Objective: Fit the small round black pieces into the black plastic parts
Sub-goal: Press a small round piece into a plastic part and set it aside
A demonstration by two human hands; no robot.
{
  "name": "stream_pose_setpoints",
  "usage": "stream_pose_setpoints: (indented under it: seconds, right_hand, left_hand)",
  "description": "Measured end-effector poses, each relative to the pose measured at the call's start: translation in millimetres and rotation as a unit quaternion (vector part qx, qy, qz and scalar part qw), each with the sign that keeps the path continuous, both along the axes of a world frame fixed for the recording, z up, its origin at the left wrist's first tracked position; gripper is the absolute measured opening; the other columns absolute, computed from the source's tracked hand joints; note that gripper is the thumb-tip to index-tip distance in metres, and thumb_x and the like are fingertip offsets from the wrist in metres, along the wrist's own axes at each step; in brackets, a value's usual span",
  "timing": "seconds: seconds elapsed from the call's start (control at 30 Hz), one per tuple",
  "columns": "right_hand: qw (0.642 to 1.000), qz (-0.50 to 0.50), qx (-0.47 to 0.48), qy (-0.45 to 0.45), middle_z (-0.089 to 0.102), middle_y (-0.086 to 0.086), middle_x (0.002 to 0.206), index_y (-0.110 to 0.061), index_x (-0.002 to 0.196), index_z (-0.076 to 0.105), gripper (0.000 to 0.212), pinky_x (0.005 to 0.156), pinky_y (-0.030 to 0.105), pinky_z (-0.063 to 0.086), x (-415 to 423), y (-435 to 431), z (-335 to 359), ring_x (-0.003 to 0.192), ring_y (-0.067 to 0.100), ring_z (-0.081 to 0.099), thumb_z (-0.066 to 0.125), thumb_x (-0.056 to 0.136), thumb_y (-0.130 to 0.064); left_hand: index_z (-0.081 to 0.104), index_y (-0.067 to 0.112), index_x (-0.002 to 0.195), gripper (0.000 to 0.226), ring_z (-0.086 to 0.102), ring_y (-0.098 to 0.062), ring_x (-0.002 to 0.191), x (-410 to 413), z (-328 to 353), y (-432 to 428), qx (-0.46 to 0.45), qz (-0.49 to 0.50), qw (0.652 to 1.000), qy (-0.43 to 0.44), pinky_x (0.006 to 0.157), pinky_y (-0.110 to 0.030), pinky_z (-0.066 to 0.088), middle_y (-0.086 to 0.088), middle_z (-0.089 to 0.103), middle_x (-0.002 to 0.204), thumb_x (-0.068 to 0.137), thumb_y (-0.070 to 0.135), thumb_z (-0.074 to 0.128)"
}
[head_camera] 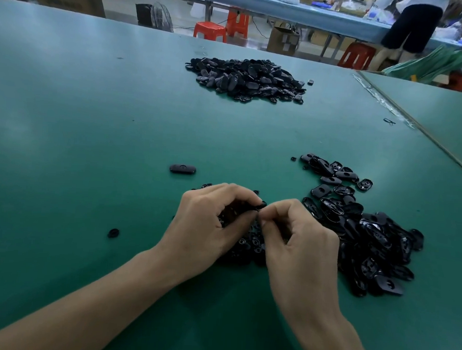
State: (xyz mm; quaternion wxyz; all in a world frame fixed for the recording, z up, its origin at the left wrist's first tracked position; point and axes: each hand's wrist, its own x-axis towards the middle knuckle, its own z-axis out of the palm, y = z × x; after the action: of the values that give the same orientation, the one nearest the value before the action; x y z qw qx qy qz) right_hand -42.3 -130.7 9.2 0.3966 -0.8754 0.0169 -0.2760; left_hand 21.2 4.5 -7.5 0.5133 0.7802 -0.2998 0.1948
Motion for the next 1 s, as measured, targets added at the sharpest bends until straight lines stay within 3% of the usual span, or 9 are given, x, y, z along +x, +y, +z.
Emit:
stream_pose_setpoints:
  seconds: [0.23, 0.43, 0.6, 0.87, 1.0]
  right_hand:
    - [0.999, 0.036, 0.009, -0.004, 0.073, -0.016, 0.084, -0.022, 0.093, 0.073, 0.026, 0.073, 0.014, 0.052, -2, 4, 1, 0.079, -0.004, 0.068, 0.068, 0.088, 0.003]
    - [0.999, 0.025, 0.008, 0.027, 0.067, -0.018, 0.098, -0.029, 0.115, 0.071, 0.033, 0.080, 0.015, 0.049, 4, -9, 1, 0.086, 0.000, 0.063, 0.073, 0.087, -0.010]
    - [0.985, 0.096, 0.133, 0.057, 0.075, -0.018, 0.088, -0.032, 0.099, 0.075, 0.028, 0.079, 0.017, 0.054, 8, -19, 1, 0.084, 0.002, 0.071, 0.072, 0.088, -0.006]
    - [0.974, 0.135, 0.166, 0.069, 0.076, -0.013, 0.082, -0.032, 0.090, 0.075, 0.024, 0.072, 0.018, 0.054, 10, -28, -2, 0.077, 0.005, 0.071, 0.073, 0.087, -0.008]
    - [0.974, 0.142, 0.159, 0.077, 0.075, -0.013, 0.082, -0.032, 0.091, 0.075, 0.025, 0.072, 0.017, 0.054, 9, -31, -3, 0.077, 0.006, 0.072, 0.075, 0.086, -0.008]
  left_hand:
    - [0.072, 0.021, 0.094, 0.014, 0.062, 0.007, 0.079, 3, 0, 1, 0.012, 0.033, 0.999, 0.033, 0.073, -0.002, 0.041, 0.024, 0.067, 0.084, 0.083, 0.014, 0.077]
    - [0.069, 0.031, 0.098, 0.020, 0.065, 0.011, 0.081, 0, 0, -1, -0.011, 0.004, 0.999, 0.051, 0.077, -0.004, 0.045, 0.028, 0.070, 0.089, 0.083, 0.017, 0.072]
    - [0.069, 0.039, 0.096, 0.025, 0.072, -0.004, 0.083, 1, -2, 1, -0.064, -0.041, 0.989, 0.123, 0.078, -0.016, 0.054, 0.018, 0.074, 0.091, 0.082, 0.018, 0.073]
    - [0.074, 0.037, 0.094, 0.023, 0.074, -0.011, 0.082, 2, -2, 1, -0.101, -0.075, 0.973, 0.193, 0.080, -0.026, 0.058, 0.009, 0.077, 0.087, 0.077, 0.022, 0.075]
    - [0.074, 0.037, 0.096, 0.023, 0.075, -0.010, 0.083, 2, -2, 2, -0.090, -0.088, 0.972, 0.198, 0.079, -0.024, 0.058, 0.010, 0.078, 0.088, 0.079, 0.021, 0.075]
